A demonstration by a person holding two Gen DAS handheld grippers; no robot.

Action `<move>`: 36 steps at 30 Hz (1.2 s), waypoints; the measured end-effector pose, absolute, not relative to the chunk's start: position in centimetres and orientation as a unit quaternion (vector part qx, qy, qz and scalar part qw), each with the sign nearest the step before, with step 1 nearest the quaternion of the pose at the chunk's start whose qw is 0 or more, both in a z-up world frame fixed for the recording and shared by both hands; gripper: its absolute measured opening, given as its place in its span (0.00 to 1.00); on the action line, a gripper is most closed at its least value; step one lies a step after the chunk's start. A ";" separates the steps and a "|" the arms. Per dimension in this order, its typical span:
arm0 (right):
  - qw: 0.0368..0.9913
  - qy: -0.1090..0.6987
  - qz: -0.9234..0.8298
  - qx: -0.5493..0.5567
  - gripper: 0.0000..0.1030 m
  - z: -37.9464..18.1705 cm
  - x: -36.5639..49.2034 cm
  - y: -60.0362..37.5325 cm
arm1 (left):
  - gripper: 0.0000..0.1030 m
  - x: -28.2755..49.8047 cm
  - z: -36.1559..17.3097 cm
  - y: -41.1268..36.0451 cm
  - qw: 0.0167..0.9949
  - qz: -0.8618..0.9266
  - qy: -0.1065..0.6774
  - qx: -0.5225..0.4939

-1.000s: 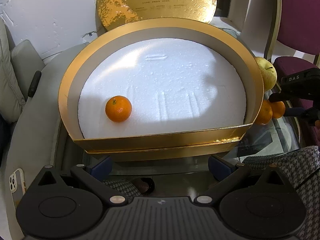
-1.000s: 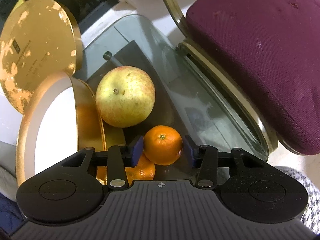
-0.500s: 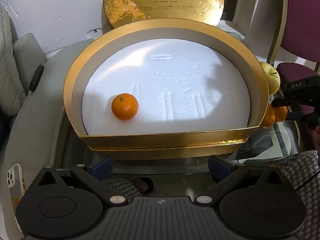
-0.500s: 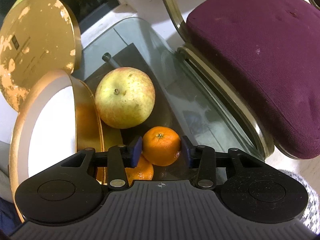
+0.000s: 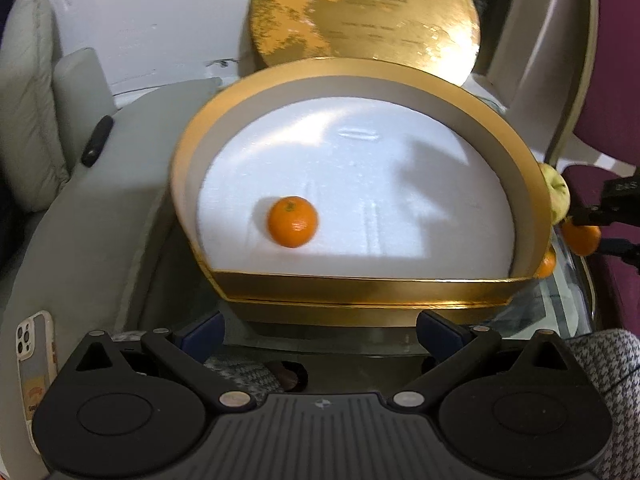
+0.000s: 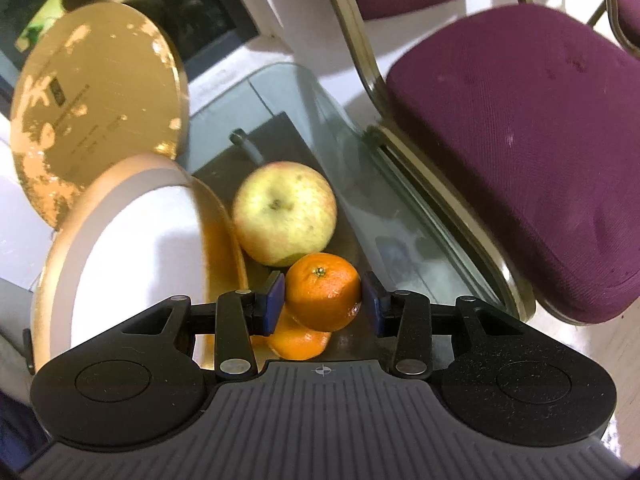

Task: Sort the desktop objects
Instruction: 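Close the right gripper on a second mandarin and lift it, then carry the second mandarin into the box and release it beside the first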

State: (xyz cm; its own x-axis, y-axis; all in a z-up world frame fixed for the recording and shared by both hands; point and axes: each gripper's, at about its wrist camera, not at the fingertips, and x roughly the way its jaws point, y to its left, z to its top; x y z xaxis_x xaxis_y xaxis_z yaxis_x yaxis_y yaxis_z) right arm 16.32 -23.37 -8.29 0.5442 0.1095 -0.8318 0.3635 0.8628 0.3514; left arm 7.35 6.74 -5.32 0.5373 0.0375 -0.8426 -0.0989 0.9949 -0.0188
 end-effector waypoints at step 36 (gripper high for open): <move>0.865 0.488 0.105 0.043 0.42 -5.6 15.9 -4.0 | 0.99 6.5 -6.0 13.3 0.868 0.084 0.484 -0.073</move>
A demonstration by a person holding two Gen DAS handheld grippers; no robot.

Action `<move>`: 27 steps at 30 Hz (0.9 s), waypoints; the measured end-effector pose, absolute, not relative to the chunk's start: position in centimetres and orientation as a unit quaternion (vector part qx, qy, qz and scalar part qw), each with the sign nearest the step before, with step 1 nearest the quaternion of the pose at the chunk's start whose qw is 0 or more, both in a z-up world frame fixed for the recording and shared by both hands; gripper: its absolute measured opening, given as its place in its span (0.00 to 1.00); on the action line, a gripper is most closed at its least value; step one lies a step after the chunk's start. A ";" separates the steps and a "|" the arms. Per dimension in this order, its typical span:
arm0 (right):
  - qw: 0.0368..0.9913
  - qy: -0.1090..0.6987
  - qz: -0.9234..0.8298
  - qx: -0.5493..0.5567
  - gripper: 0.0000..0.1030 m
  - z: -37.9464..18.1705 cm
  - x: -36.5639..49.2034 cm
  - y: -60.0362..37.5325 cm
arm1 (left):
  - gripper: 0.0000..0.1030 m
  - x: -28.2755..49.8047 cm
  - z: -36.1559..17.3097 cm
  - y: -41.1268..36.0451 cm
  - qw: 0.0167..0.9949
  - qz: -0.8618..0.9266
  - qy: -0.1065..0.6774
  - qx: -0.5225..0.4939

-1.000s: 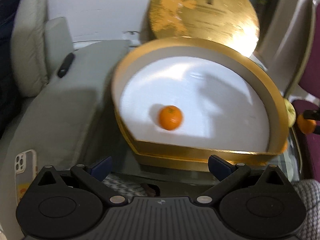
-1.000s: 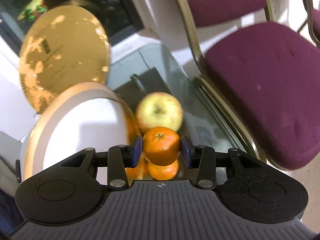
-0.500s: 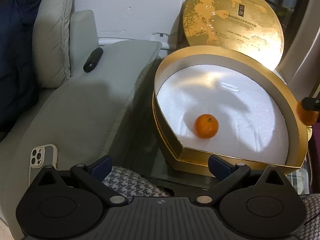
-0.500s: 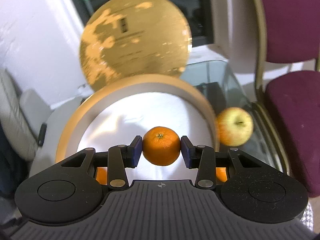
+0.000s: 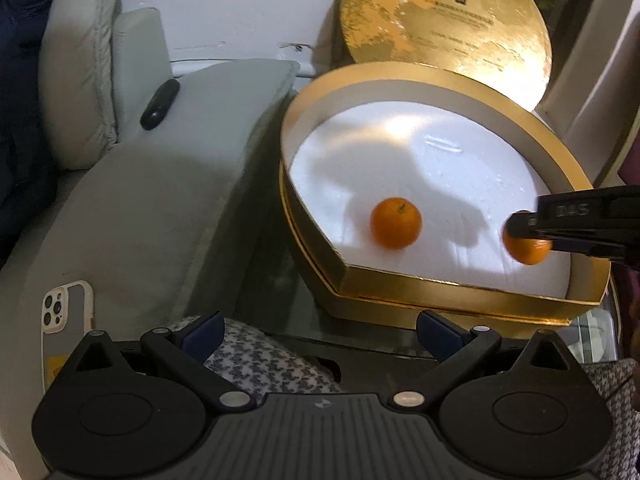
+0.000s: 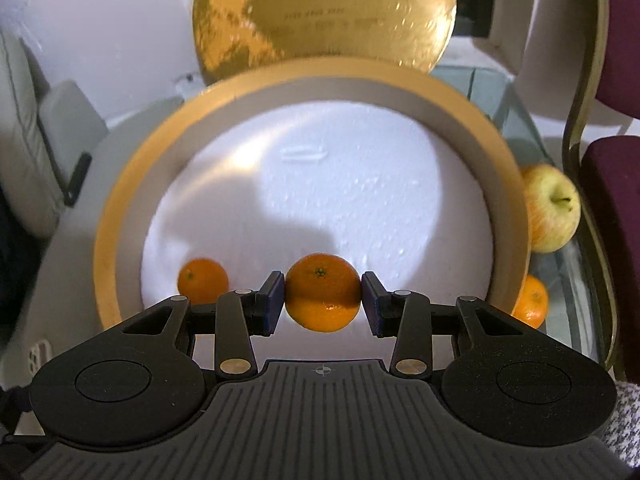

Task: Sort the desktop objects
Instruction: 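Carry the second mandarin into the box and release it beside the first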

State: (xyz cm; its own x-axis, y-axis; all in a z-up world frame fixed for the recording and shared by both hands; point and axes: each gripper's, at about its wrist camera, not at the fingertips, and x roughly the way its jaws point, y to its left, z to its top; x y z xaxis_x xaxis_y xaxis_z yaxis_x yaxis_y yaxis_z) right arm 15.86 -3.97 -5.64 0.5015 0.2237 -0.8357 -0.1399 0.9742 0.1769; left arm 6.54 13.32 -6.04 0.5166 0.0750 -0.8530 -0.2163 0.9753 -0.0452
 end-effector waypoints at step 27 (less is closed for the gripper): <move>0.843 0.522 0.133 -0.002 0.44 -9.2 17.3 -0.1 | 0.99 6.5 -6.7 11.9 0.861 0.070 0.501 -0.048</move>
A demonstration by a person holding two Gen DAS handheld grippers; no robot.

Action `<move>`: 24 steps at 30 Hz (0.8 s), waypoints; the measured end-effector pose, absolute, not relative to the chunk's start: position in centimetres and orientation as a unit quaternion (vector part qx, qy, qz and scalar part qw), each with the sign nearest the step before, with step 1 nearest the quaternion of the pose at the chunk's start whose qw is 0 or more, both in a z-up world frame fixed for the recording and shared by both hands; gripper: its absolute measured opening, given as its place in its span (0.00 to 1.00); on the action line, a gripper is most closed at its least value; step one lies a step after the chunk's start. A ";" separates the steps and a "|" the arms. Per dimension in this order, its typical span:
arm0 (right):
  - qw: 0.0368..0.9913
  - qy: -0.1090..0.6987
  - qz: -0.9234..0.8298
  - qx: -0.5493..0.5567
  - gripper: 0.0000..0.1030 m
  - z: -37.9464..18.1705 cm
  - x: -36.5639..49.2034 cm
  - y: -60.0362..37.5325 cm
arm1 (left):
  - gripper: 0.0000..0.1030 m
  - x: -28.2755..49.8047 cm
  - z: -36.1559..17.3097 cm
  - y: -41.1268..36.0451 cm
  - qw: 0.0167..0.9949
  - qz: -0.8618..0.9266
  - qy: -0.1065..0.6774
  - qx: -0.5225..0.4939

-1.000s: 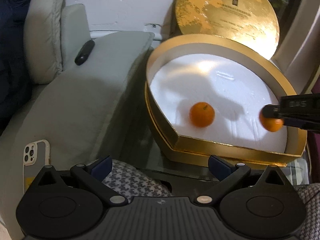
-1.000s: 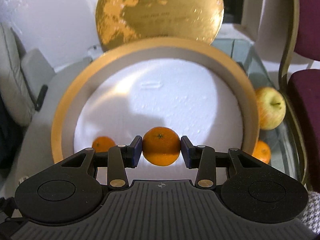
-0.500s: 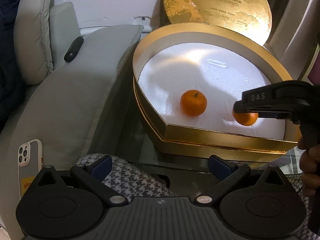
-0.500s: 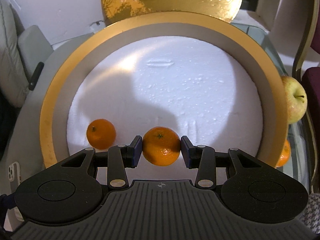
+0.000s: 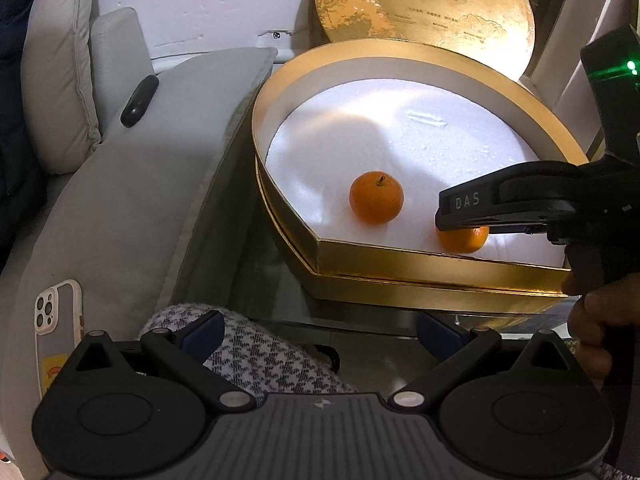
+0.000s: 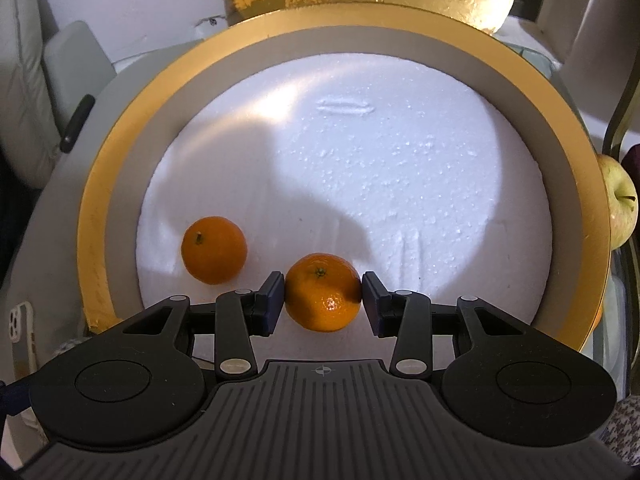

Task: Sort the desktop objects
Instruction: 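Carry the second mandarin into the box and release it beside the first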

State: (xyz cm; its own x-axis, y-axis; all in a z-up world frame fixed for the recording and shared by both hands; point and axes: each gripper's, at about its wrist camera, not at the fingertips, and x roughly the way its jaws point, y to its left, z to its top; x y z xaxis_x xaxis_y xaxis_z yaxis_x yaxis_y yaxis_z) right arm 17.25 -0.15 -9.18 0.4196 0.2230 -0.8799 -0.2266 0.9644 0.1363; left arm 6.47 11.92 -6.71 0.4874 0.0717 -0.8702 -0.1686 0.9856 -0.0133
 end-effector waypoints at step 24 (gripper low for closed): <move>0.875 0.457 0.132 0.085 0.52 -1.4 10.5 -9.2 | 0.99 4.0 -2.9 6.4 0.883 0.040 0.468 0.009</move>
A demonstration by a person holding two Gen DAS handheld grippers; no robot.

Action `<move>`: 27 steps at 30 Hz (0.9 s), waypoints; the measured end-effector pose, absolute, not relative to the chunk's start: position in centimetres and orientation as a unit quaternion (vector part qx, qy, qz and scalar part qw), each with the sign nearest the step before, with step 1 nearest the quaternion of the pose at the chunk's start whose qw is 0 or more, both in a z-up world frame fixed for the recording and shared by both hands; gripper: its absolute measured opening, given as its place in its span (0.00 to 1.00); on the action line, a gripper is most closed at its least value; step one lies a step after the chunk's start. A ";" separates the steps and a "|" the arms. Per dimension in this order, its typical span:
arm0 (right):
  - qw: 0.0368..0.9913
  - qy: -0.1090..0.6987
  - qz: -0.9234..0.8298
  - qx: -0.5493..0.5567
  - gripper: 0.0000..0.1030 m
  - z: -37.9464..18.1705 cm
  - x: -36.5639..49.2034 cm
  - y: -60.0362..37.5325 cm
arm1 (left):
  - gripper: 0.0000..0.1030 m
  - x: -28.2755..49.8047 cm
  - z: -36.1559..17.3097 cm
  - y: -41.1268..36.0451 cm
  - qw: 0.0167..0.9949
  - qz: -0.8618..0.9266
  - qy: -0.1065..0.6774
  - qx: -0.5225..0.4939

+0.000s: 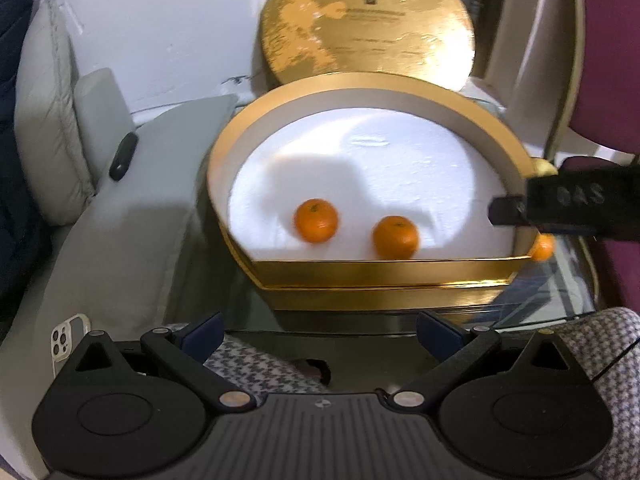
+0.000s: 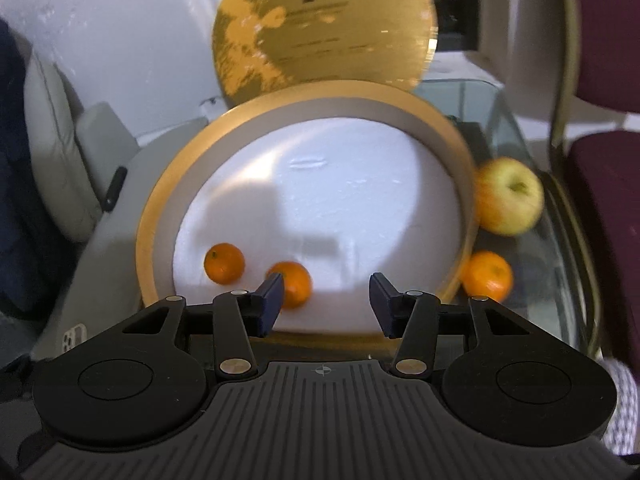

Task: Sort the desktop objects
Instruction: 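Carry the second mandarin into the box and release it beside the first, then move the right gripper to the last mandarin beside the apple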

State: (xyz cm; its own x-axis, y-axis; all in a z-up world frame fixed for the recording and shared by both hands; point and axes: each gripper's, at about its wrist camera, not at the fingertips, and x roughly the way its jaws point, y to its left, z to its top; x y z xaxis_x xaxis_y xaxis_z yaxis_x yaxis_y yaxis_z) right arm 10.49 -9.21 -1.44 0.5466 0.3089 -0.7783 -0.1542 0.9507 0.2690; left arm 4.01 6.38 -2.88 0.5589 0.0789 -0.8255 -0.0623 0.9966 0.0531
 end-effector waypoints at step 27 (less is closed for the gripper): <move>0.890 0.428 0.075 0.138 0.52 -1.9 3.6 -18.7 | 0.99 3.2 -2.2 -2.0 0.883 -0.039 0.459 0.094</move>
State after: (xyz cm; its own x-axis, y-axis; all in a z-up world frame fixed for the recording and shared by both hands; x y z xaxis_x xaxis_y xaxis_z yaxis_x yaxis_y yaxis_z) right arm 3.56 -18.71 -1.86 0.6230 0.2511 -0.7408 -0.0152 0.9508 0.3095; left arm 3.24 -2.04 -2.19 0.5755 0.0163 -0.8176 0.1557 0.9793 0.1291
